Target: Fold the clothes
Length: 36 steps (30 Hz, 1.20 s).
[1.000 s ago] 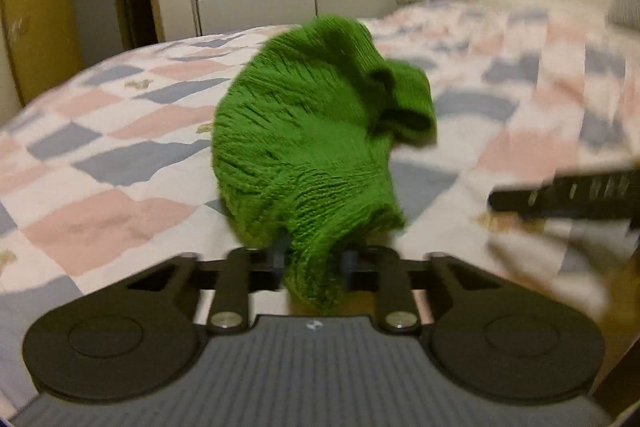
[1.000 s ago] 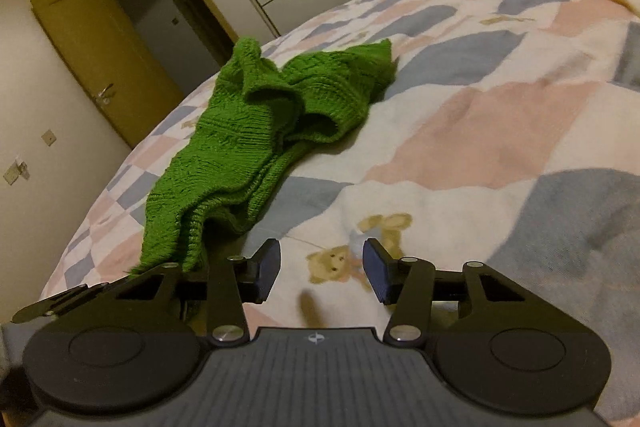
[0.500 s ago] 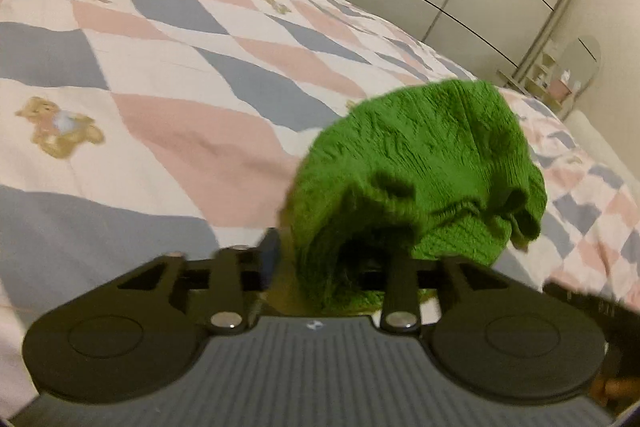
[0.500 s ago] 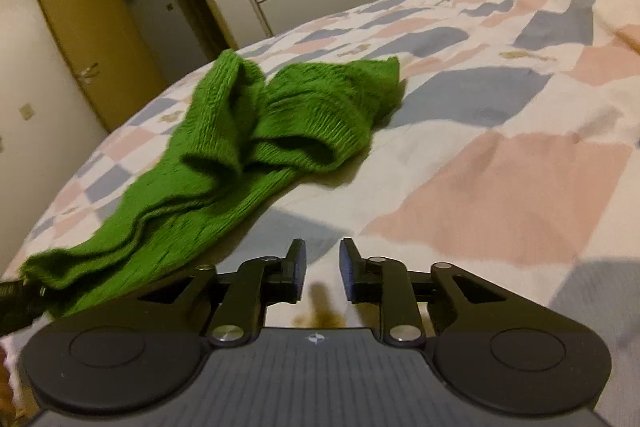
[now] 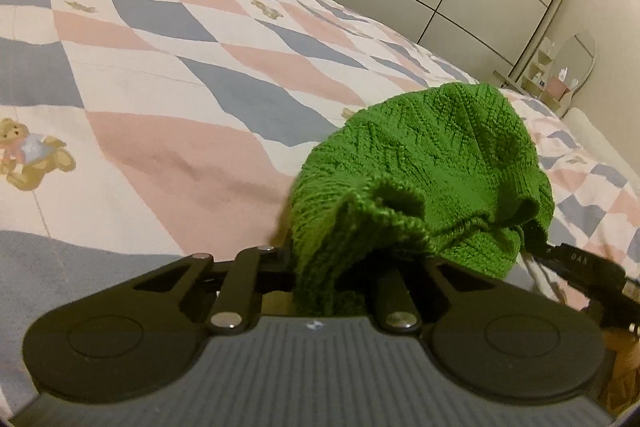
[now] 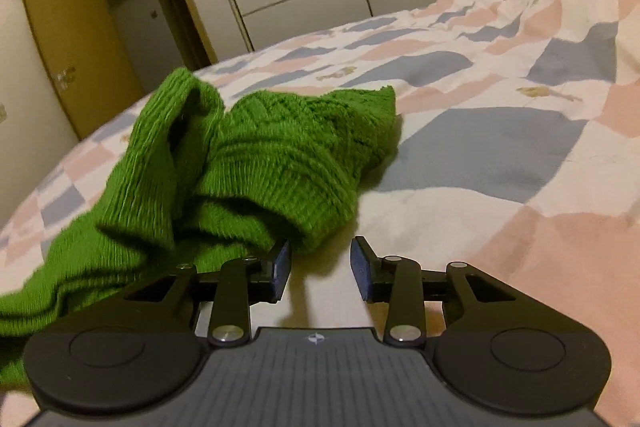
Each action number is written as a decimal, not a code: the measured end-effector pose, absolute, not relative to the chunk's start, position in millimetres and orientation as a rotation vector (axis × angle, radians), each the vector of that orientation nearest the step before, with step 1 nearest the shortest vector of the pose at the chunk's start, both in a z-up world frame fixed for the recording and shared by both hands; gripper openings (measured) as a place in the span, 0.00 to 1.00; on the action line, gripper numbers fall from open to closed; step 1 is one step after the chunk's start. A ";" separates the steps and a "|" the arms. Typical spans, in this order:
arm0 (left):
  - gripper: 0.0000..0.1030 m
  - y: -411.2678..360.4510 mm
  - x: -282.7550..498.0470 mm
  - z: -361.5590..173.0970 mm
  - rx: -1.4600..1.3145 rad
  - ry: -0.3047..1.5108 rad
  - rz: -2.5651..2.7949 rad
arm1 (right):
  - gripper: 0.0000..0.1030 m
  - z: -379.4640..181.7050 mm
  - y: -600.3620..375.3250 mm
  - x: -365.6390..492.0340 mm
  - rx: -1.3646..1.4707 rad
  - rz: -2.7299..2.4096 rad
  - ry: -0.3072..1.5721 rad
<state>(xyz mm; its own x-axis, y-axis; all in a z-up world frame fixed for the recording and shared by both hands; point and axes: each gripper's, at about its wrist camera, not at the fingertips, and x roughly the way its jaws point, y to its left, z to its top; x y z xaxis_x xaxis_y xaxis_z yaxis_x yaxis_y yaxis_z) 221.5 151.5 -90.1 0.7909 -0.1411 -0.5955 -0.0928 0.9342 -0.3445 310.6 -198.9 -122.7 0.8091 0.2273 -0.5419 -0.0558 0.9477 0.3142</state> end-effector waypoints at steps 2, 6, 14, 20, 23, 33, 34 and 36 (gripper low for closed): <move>0.09 147.9 219.7 -87.5 -0.343 0.658 -0.016 | 0.02 -119.7 -199.5 308.0 0.297 0.164 0.592; 0.09 145.6 215.0 -83.9 -0.322 0.657 -0.008 | 0.02 -101.5 -203.1 286.2 0.282 0.147 0.515; 0.08 141.8 205.3 -77.1 -0.285 0.656 0.007 | 0.00 -79.2 -212.5 256.6 0.272 0.125 0.496; 0.08 141.2 212.7 -78.2 -0.271 0.672 0.014 | 0.06 -85.9 -222.4 257.3 0.327 0.149 0.553; 0.09 142.1 217.2 -80.4 -0.269 0.678 0.013 | 0.21 -91.4 -217.6 260.7 0.320 0.143 0.565; 0.15 138.9 237.6 -91.3 -0.247 0.681 -0.001 | 0.30 -117.2 -199.6 301.5 0.285 0.159 0.606; 0.13 137.3 240.0 -92.2 -0.241 0.680 -0.005 | 0.30 -119.5 -198.3 305.6 0.282 0.161 0.609; 0.07 134.4 241.7 -90.1 -0.225 0.674 -0.008 | 0.10 -123.9 -197.2 313.4 0.284 0.163 0.622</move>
